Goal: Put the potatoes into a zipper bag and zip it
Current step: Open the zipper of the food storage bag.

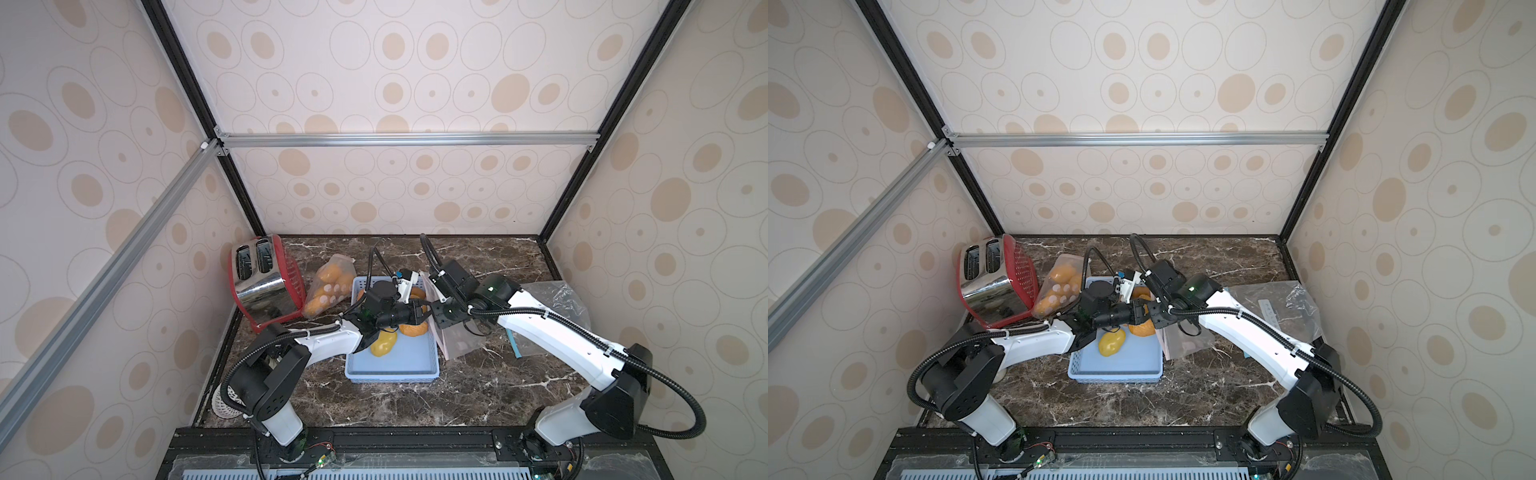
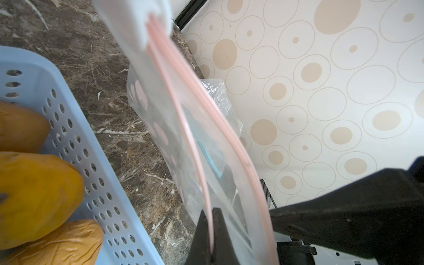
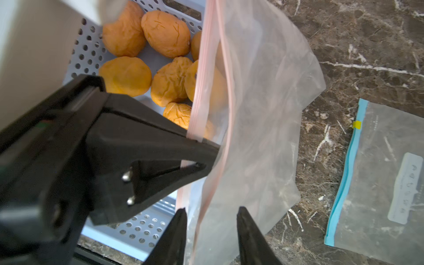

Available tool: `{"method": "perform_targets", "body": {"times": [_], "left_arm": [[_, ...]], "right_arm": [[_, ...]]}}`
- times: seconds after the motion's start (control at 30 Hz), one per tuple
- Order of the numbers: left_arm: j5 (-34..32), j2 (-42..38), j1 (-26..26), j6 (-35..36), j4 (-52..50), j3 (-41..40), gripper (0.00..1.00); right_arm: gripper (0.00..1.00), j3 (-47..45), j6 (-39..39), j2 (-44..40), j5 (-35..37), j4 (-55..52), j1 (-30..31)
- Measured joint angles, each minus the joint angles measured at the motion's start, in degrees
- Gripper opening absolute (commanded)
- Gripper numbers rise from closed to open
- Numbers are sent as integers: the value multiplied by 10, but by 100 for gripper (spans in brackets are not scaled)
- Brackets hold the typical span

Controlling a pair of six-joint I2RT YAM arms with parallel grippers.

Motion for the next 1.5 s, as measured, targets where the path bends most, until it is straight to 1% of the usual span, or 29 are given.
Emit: {"method": "perform_targets", "body": {"times": [0.1, 0.2, 0.33, 0.4, 0.53, 0.57, 0.7, 0.8, 0.93, 1.1, 1.2, 1.27, 1.3, 1.33, 1.37, 1.4, 1.5], "left_arm": [[0, 0, 0, 2, -4, 0, 0], [0, -1, 0, 3, -6, 0, 0], [-1, -5, 0, 3, -9, 0, 0], [-2, -7, 0, 4, -10, 0, 0], [-2, -9, 0, 4, -12, 0, 0], [-3, -10, 0, 5, -13, 0, 0], [-19, -12, 0, 23, -50, 5, 0], [-56, -14, 0, 53, -113, 22, 0], [-103, -26, 0, 92, -182, 28, 4], [-126, -34, 0, 123, -235, 30, 8], [-133, -38, 0, 137, -260, 31, 12], [-137, -42, 0, 146, -276, 31, 18], [-138, -45, 0, 151, -284, 31, 23], [-139, -48, 0, 156, -290, 31, 32], [-140, -51, 0, 160, -296, 32, 39], [-141, -54, 0, 164, -302, 33, 45], [-141, -63, 0, 174, -320, 42, 57]], "right_arm": [[26, 1, -1, 14, 27, -9, 3], [29, 1, -1, 19, 42, -11, 3], [29, 1, -1, 25, 56, -11, 3], [24, 1, -1, 28, 58, -10, 3], [3, 1, 0, 30, 56, 1, 4], [0, 1, -2, 30, 55, 5, 4], [0, 1, -10, 30, 52, 17, 2], [0, 1, -12, 24, 34, 19, -8], [0, 0, -12, -2, 9, 23, -33], [0, 0, -12, -26, 5, 23, -47], [0, -2, -12, -26, 6, 23, -52], [0, -3, -11, -26, 8, 22, -57], [0, -3, -11, -26, 9, 22, -59], [0, -3, -11, -26, 8, 22, -61], [0, -3, -11, -26, 6, 23, -61], [0, -3, -11, -26, 3, 23, -62], [0, -3, -10, -26, -11, 23, -62]]}}
